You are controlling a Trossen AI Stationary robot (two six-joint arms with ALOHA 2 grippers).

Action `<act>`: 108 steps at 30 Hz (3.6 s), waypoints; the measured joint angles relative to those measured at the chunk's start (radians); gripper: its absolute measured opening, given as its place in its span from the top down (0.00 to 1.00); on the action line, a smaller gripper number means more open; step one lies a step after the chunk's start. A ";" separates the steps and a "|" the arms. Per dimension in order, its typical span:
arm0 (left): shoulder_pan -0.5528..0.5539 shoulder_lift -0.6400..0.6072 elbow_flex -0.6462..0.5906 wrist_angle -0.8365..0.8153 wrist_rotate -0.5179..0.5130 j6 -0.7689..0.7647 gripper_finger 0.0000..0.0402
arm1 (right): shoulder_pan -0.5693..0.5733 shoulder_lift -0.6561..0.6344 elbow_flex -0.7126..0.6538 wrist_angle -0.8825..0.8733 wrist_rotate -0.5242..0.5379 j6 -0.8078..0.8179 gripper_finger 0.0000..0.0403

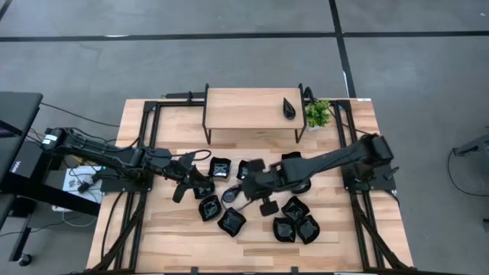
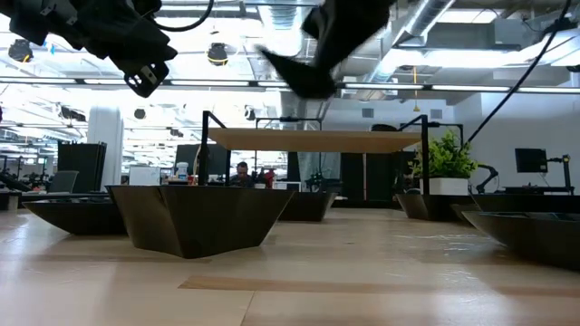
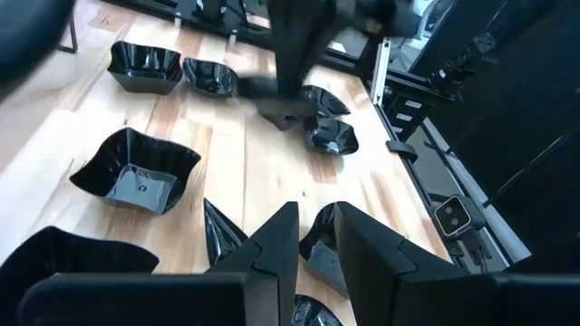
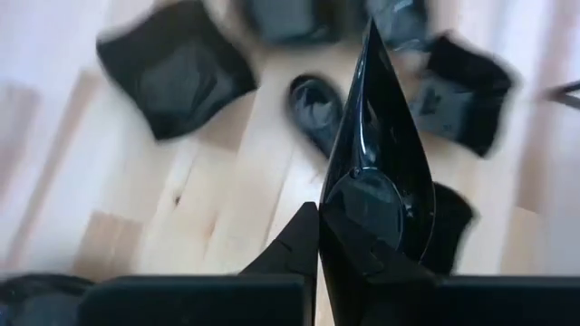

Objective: Pick & Place Mini shaped plates
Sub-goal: Stack the black drop shaped plate on top of the black drop shaped plate on the shelf

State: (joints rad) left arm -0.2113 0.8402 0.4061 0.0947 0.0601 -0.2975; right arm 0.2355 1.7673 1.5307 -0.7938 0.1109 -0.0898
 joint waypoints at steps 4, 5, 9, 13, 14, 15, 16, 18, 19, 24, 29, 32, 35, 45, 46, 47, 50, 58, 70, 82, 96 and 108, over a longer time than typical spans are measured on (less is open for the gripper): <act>0.000 0.000 0.000 0.000 -0.004 0.001 0.81 | -0.038 -0.084 0.001 0.003 0.011 0.091 0.99; 0.000 0.000 0.000 0.000 -0.006 0.002 0.81 | -0.048 -0.103 0.001 0.005 0.023 0.114 1.00; 0.000 0.000 0.000 0.001 -0.007 0.005 0.81 | -0.097 -0.168 0.001 0.011 0.101 0.213 1.00; 0.000 0.000 0.000 0.001 -0.007 0.005 0.81 | -0.161 -0.211 0.001 0.019 0.200 0.317 1.00; 0.000 0.000 0.000 0.001 -0.007 0.005 0.81 | -0.182 -0.218 0.001 0.021 0.234 0.344 1.00; 0.000 0.000 0.000 0.001 -0.007 0.005 0.81 | -0.202 -0.225 0.001 0.019 0.260 0.371 1.00; 0.000 0.000 0.000 0.002 -0.008 0.005 0.81 | -0.224 -0.230 0.001 0.013 0.289 0.404 1.00; 0.000 0.000 0.000 0.002 -0.012 0.005 0.81 | -0.276 -0.233 0.001 0.006 0.318 0.468 1.00; 0.000 0.000 0.000 0.002 -0.015 0.005 0.81 | -0.303 -0.233 0.001 -0.004 0.324 0.500 1.00; 0.000 0.000 0.000 0.002 -0.015 0.005 0.81 | -0.448 -0.208 0.001 -0.097 0.336 0.664 1.00; 0.000 0.000 0.000 0.002 -0.015 0.005 0.81 | -0.572 -0.188 0.001 -0.194 0.335 0.768 1.00; 0.000 0.000 0.000 0.002 -0.015 0.005 0.81 | -0.614 -0.180 0.002 -0.198 0.335 0.798 1.00; 0.000 0.000 0.000 0.003 -0.015 0.005 0.81 | -0.639 -0.174 0.000 -0.205 0.316 0.799 1.00; 0.000 0.000 0.000 0.003 -0.015 0.005 0.81 | -0.654 -0.112 0.000 -0.269 0.279 0.844 1.00; 0.000 0.000 0.000 0.003 -0.015 0.005 0.81 | -0.651 -0.108 0.000 -0.273 0.278 0.849 1.00; 0.000 0.000 0.000 0.003 -0.015 0.005 0.81 | -0.648 -0.108 0.000 -0.286 0.278 0.851 1.00; 0.000 0.000 0.000 0.003 -0.015 0.005 0.81 | -0.639 -0.110 0.000 -0.272 0.280 0.851 1.00; 0.000 0.000 0.000 0.003 -0.015 0.005 0.81 | -0.643 -0.110 0.000 -0.316 0.289 0.870 1.00; 0.000 0.000 0.000 0.003 -0.015 0.005 0.81 | -0.651 -0.110 0.000 -0.340 0.301 0.880 0.88; 0.000 0.000 0.000 0.003 -0.015 0.004 0.81 | -0.595 -0.110 0.048 -0.328 0.363 0.811 0.84; 0.000 0.000 0.000 0.002 -0.015 0.004 0.81 | -0.302 -0.112 0.151 -0.159 0.315 0.191 0.84; 0.000 0.000 0.000 -0.001 -0.015 0.004 0.81 | -0.100 -0.110 -0.059 0.172 0.053 -0.211 0.84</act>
State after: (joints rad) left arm -0.2113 0.8402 0.4061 0.0937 0.0452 -0.2932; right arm 0.1350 1.6573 1.4721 -0.6214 0.1643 -0.3012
